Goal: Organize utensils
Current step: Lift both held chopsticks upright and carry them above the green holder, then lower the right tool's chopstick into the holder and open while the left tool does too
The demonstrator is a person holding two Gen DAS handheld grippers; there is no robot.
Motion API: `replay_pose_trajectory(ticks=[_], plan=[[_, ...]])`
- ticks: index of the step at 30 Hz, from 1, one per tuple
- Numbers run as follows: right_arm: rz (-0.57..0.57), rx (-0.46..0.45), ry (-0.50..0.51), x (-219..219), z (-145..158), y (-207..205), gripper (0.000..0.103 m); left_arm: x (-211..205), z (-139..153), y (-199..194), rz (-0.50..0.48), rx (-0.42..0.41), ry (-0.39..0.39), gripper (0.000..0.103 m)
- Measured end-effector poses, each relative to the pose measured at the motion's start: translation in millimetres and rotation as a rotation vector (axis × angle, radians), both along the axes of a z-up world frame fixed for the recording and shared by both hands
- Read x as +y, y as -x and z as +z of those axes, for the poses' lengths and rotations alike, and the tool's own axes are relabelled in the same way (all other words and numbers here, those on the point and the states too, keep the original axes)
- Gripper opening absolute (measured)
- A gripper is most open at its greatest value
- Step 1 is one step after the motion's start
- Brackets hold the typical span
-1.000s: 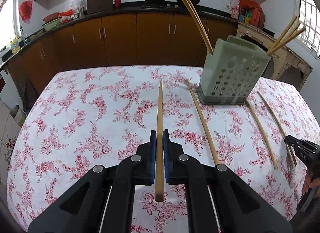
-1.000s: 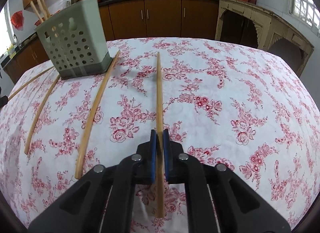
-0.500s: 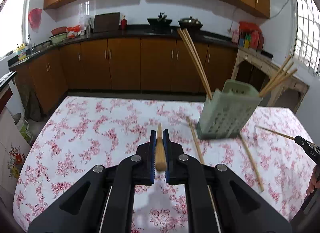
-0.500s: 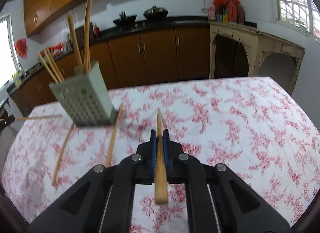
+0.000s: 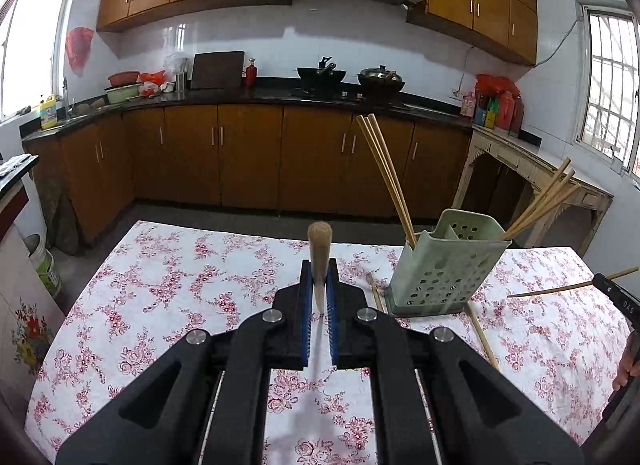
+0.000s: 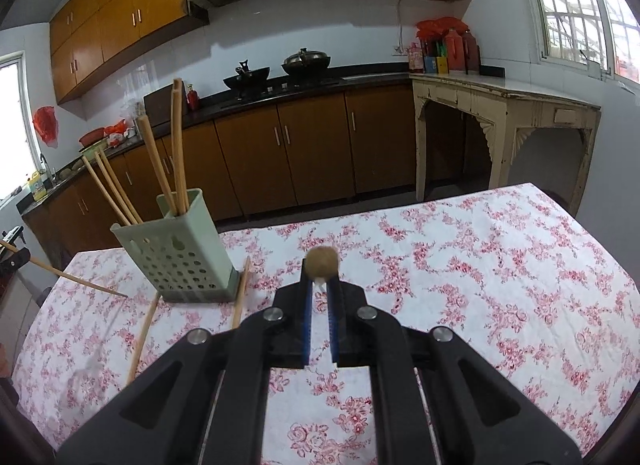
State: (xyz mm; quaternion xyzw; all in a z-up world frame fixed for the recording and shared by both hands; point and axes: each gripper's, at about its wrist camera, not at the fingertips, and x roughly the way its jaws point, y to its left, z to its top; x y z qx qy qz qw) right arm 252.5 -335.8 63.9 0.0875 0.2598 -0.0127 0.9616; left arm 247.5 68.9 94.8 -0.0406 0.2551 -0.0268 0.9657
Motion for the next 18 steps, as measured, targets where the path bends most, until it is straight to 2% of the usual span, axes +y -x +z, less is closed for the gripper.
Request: replay_pose_trajectory(ticks=[7,12,18], plan=[[0.048,-0.029,-0.013,10,35,-4,0.008,-1,17,-5,0.003,-0.021,-0.018,0.007],[0.155,-0.019,-0.064,23,68,-1,0.008,-10,42,-4,-0.024,-0.057,-0.021,0.007],[0.29,0.015,-0.044,48,97,7,0.008,-22,78,1,-0.064,-0.126,-0.013,0.007]])
